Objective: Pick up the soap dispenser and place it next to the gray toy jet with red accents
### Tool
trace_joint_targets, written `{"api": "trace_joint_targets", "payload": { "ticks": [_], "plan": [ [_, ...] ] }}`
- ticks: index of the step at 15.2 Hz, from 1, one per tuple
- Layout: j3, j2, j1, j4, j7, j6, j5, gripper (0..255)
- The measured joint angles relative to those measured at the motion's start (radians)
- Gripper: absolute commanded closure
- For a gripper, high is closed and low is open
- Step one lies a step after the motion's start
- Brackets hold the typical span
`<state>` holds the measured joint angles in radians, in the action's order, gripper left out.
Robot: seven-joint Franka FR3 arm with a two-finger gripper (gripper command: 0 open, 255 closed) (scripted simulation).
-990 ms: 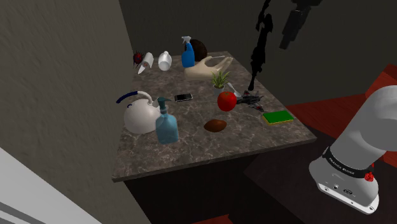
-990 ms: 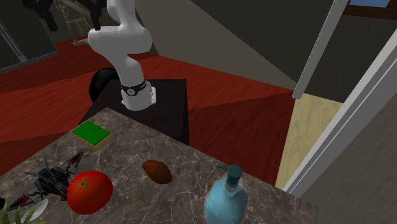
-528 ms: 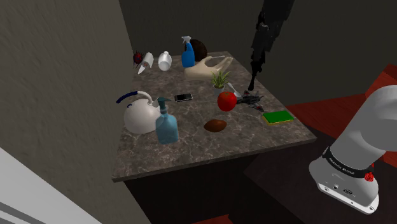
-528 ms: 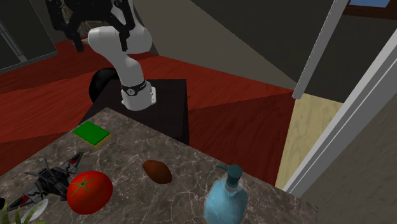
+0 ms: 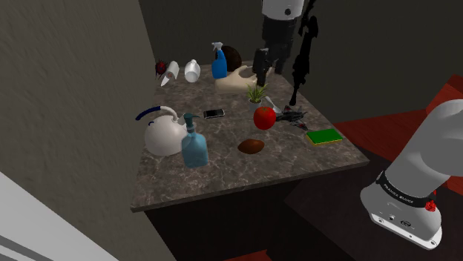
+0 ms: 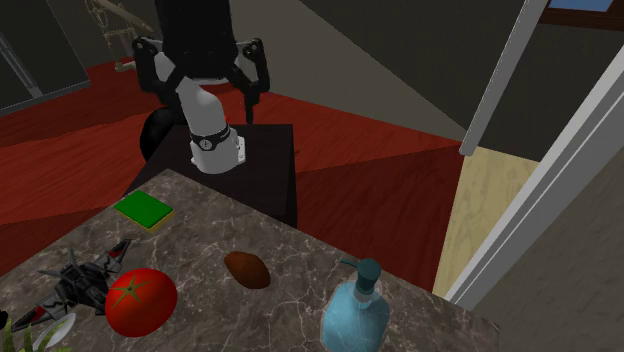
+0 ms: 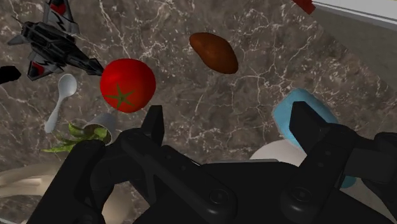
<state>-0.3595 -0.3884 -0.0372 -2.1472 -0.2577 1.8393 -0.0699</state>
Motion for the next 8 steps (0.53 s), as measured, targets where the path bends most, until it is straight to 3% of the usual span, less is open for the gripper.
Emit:
{"api": "trace_joint_targets", "payload": {
  "ticks": [8],
  "plan": [
    [-0.131,0.298,-0.007,0.194,-0.222,0.065,0.111,0]
  ]
}}
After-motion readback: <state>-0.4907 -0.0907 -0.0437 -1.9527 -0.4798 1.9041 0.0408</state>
